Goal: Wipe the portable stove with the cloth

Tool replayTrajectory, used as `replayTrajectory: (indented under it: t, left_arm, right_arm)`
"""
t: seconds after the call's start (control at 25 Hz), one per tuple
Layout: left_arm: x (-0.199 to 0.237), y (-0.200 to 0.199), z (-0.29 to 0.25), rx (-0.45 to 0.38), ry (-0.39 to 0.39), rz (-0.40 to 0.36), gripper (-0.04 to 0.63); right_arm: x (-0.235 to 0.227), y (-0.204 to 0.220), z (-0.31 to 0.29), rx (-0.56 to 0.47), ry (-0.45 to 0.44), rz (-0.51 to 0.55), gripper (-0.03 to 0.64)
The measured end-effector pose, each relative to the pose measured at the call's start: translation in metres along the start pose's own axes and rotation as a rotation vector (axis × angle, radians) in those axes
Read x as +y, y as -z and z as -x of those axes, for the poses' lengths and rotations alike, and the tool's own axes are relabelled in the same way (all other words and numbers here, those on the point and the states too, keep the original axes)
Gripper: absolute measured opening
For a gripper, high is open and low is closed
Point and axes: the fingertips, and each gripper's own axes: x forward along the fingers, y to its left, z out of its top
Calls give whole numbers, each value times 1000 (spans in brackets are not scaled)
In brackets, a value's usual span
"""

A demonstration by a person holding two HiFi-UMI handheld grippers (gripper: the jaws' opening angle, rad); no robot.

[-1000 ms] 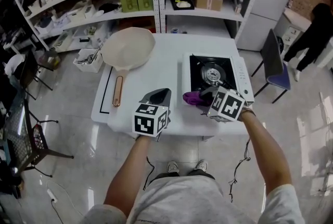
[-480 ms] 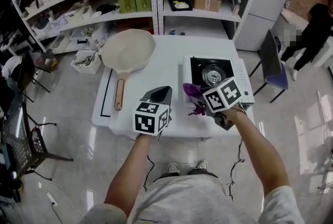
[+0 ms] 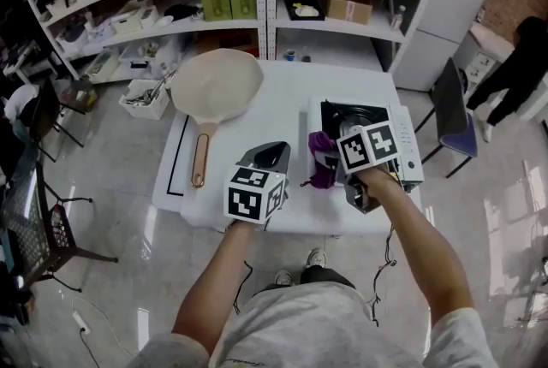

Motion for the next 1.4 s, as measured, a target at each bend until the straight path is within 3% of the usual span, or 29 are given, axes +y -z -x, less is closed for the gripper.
replayTrajectory:
  t: [0.48, 1.4]
  left_arm:
    - [11, -9, -41, 3, -13, 9, 5]
    - [30, -26, -114, 19, -65, 48, 5]
  right_arm:
    - [-21, -29, -21, 74, -58, -46, 63]
    - [-77, -101, -51, 120, -116, 6, 63]
